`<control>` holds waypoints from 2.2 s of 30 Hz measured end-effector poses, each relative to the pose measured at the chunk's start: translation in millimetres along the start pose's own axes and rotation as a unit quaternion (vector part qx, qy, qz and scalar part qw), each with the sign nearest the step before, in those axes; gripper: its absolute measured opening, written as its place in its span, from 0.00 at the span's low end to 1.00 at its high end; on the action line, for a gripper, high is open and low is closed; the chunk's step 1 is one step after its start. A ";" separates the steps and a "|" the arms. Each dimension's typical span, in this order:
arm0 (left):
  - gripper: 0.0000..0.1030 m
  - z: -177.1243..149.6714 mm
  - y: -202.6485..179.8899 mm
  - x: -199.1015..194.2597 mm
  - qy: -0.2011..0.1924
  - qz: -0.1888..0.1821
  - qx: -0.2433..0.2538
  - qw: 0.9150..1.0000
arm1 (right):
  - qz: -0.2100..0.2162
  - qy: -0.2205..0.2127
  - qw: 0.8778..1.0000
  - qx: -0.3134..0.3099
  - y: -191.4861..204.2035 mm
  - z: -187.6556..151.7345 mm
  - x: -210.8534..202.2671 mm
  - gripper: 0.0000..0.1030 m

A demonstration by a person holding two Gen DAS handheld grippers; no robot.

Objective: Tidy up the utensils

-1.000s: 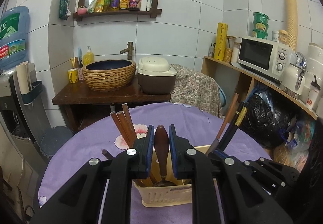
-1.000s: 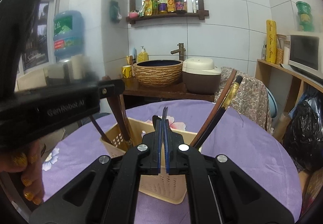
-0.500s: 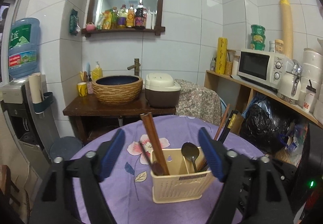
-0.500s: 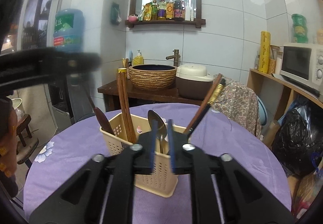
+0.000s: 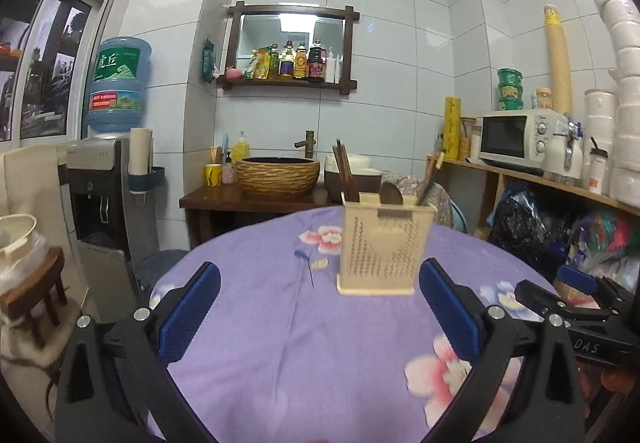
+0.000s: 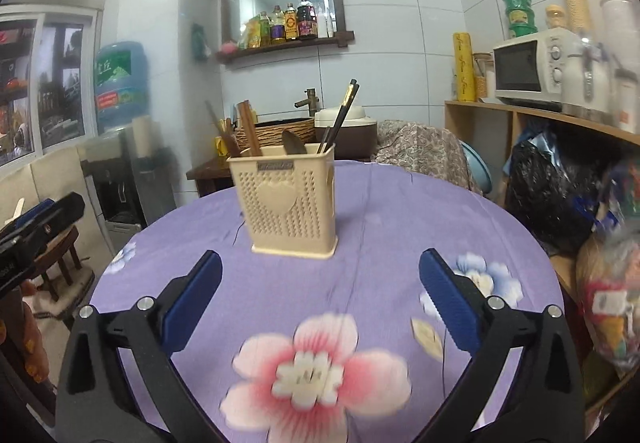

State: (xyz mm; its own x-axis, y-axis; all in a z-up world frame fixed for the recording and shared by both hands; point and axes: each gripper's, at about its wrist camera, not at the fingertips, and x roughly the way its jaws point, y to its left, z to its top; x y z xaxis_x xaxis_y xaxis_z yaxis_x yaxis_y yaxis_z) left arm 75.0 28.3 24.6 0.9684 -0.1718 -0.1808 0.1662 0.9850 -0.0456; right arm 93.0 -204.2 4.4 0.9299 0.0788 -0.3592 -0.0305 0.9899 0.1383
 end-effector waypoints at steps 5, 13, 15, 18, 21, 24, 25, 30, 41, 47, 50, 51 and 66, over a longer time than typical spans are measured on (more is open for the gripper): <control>0.95 -27.0 -8.6 -35.8 0.018 -0.006 -0.022 1.000 | -0.027 -0.041 0.998 -0.035 22.2 -34.7 -58.8 0.95; 0.95 -34.3 -18.2 -77.8 -0.009 0.014 -0.006 1.000 | -0.040 -0.054 0.996 -0.055 39.3 -55.5 -115.0 0.95; 0.95 -33.3 -19.0 -81.3 -0.015 0.017 0.002 1.000 | -0.038 -0.053 0.996 -0.056 40.1 -54.7 -118.0 0.95; 0.95 -32.1 -19.8 -83.0 -0.020 0.017 0.006 1.000 | -0.041 -0.056 0.996 -0.057 38.9 -51.9 -120.3 0.95; 0.95 -34.9 -20.6 -86.1 -0.022 0.017 0.010 1.000 | -0.041 -0.056 0.996 -0.056 37.2 -50.2 -119.1 0.95; 0.95 -35.3 -21.0 -85.7 -0.020 0.014 0.010 1.000 | -0.040 -0.053 0.996 -0.055 37.3 -50.1 -118.6 0.95; 0.95 -35.4 -22.0 -85.9 -0.020 0.013 0.010 1.000 | -0.039 -0.052 0.996 -0.055 38.0 -50.7 -118.8 0.95; 0.95 -36.6 -22.4 -88.5 -0.026 0.015 0.017 0.999 | -0.036 -0.051 0.997 -0.055 38.9 -50.3 -118.9 0.95; 0.95 -36.2 -23.9 -88.7 -0.028 0.015 0.020 0.999 | -0.032 -0.048 0.997 -0.057 42.7 -50.6 -118.1 0.95; 0.95 -36.8 -25.8 -89.4 -0.030 0.016 0.024 0.999 | -0.031 -0.046 0.997 -0.054 41.0 -50.2 -118.1 0.95; 0.95 -35.9 -28.1 -89.9 -0.031 0.016 0.026 0.999 | -0.031 -0.047 0.997 -0.056 40.8 -50.0 -118.5 0.95; 0.95 -35.4 -28.5 -90.3 -0.032 0.016 0.027 0.999 | -0.032 -0.047 0.997 -0.057 40.8 -49.9 -118.6 0.95; 0.95 -35.2 -33.6 -91.7 -0.035 0.022 0.037 0.998 | -0.031 -0.042 0.997 -0.061 42.2 -51.1 -118.5 0.95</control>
State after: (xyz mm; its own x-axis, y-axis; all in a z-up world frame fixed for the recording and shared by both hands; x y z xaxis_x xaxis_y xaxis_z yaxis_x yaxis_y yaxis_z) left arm -26.0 10.5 8.1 0.9852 -0.1304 -0.1115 0.1350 0.9903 0.0341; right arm -37.2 -165.8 5.6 0.9587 0.0121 -0.2840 -0.0119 0.9999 0.0025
